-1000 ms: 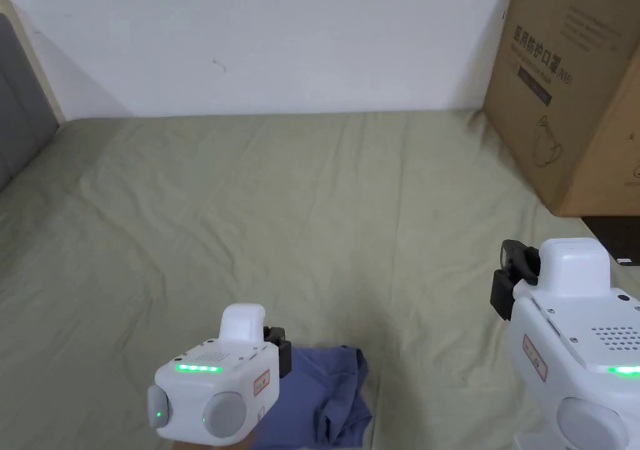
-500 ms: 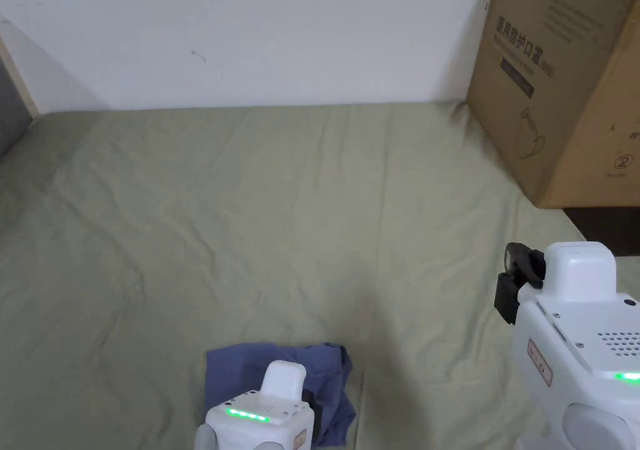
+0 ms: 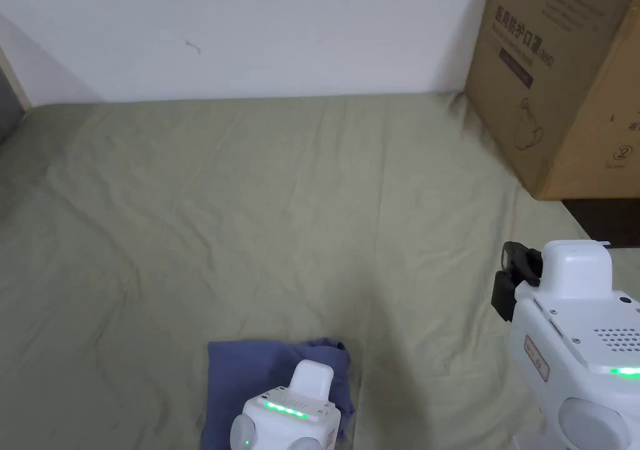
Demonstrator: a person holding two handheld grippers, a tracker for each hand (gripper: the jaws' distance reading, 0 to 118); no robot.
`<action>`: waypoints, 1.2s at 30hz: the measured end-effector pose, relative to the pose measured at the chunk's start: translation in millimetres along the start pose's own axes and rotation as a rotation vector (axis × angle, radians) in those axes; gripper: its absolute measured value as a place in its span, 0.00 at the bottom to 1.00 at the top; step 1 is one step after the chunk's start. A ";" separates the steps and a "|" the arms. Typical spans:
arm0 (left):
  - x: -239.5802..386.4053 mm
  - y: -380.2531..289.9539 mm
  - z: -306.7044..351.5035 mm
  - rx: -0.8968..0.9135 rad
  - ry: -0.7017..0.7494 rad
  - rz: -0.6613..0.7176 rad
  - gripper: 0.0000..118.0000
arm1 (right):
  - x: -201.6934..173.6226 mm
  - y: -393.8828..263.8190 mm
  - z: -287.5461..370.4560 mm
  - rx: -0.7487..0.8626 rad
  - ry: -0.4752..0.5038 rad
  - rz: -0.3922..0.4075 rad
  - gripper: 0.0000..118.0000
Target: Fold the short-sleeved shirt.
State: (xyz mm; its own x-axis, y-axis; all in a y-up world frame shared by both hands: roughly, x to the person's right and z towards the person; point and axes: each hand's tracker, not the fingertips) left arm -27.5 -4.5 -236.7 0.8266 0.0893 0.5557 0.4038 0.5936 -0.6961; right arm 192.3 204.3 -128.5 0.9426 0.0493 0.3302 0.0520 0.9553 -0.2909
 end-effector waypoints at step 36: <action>-169.3 58.3 270.8 0.812 0.295 0.167 0.00 | -87.4 44.8 33.1 0.195 0.120 0.049 0.00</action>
State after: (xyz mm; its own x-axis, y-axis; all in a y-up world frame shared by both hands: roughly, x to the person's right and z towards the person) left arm -250.1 231.6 -248.2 0.9629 0.0822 0.2570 -0.0424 0.9867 -0.1567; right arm 101.3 252.4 -140.6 0.9755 0.0734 0.2076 -0.0489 0.9915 -0.1208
